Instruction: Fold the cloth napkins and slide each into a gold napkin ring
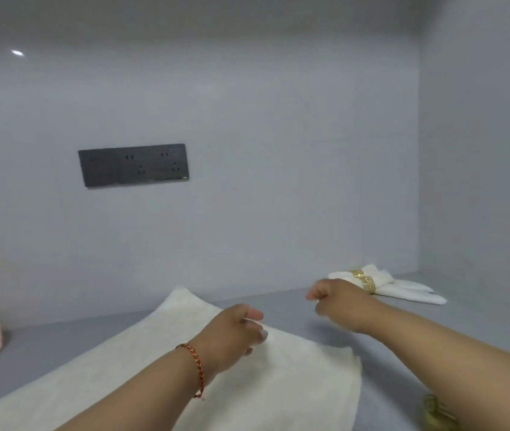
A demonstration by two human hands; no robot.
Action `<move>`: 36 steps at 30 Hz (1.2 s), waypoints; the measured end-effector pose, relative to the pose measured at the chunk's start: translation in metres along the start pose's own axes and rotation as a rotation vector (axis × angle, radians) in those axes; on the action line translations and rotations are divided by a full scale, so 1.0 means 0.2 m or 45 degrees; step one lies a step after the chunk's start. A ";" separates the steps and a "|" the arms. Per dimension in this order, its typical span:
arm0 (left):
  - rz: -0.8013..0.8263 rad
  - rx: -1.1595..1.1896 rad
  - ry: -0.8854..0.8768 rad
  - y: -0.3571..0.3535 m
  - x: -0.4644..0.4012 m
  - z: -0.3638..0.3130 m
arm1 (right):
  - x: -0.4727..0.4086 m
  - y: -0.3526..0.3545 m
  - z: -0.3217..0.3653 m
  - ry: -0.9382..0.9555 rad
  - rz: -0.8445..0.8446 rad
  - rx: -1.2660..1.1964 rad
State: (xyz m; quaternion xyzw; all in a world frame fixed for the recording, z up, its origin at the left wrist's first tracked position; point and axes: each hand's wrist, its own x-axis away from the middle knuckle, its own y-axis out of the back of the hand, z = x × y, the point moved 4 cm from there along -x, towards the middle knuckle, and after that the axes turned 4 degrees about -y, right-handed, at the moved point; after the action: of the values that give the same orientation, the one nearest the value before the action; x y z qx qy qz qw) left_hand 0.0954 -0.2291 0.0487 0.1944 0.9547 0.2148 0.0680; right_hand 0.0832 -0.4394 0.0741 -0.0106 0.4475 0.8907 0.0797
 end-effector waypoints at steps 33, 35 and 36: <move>0.239 -1.352 -0.068 0.33 0.79 0.71 | 0.96 -0.80 0.53 0.645 0.477 0.203; 0.244 -1.344 -0.065 0.34 0.78 0.72 | 0.98 -0.83 0.52 0.675 0.518 0.212; 0.244 -1.348 -0.060 0.34 0.78 0.72 | 0.99 -0.85 0.52 0.696 0.519 0.198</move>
State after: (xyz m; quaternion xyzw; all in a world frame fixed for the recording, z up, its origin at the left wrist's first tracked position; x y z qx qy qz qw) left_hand 0.0067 -0.0559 -0.0583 0.2244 0.6920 0.6676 0.1584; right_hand -0.0807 -0.2301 -0.0157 -0.1530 0.5117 0.8158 -0.2219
